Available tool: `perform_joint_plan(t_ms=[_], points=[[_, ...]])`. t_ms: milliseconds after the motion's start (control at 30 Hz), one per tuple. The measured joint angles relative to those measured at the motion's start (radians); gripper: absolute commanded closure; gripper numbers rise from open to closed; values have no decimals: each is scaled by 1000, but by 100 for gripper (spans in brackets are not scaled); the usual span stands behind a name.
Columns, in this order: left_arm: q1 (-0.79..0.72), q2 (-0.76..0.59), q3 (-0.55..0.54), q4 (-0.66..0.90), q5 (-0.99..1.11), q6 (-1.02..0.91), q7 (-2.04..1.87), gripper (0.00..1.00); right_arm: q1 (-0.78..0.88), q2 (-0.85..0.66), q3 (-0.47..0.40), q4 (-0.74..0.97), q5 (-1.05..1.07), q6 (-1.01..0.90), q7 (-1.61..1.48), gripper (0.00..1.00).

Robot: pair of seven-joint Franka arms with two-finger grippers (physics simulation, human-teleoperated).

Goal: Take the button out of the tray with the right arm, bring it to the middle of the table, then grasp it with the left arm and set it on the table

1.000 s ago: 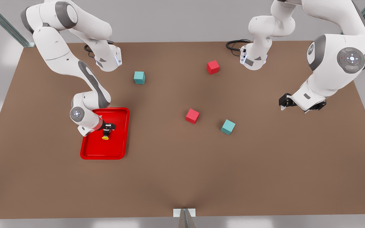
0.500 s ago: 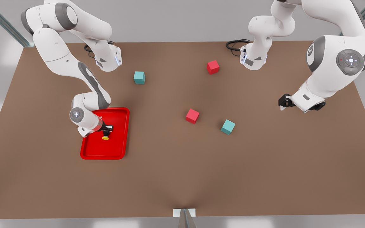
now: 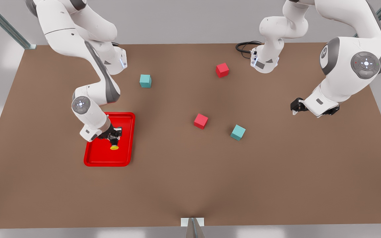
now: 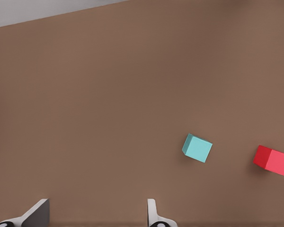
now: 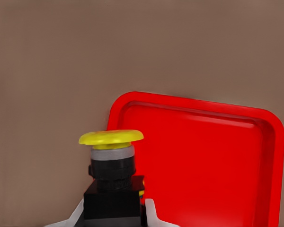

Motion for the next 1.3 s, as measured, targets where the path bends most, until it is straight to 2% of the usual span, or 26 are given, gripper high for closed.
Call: perform_joint_plan(t_ms=[133,233,467,600,700,900,1067,1167,1300], points=[[0,0,0,0,1,-2,0,0,58,7,29,88,4,-58,-17,60],[0,0,0,0,1,-3,0,0,193,39,31,178,7,-108,0,60],[0,0,0,0,1,-9,0,0,481,266,12,450,11,-194,118,60],[0,1,0,0,1,-11,0,0,646,405,-65,654,14,-254,230,60],[-7,17,1,1,1,-11,0,0,693,506,-101,811,12,-306,314,59],[-25,41,2,3,3,-8,-1,0,791,691,-229,1061,11,-385,466,59],[-24,50,1,4,3,-5,-2,0,840,795,-280,1162,11,-408,579,58],[-26,51,1,5,3,-4,-3,0,861,823,-304,1174,9,-411,637,48],[-28,51,1,5,3,-4,-3,0,871,843,-333,1176,6,-410,702,48]])
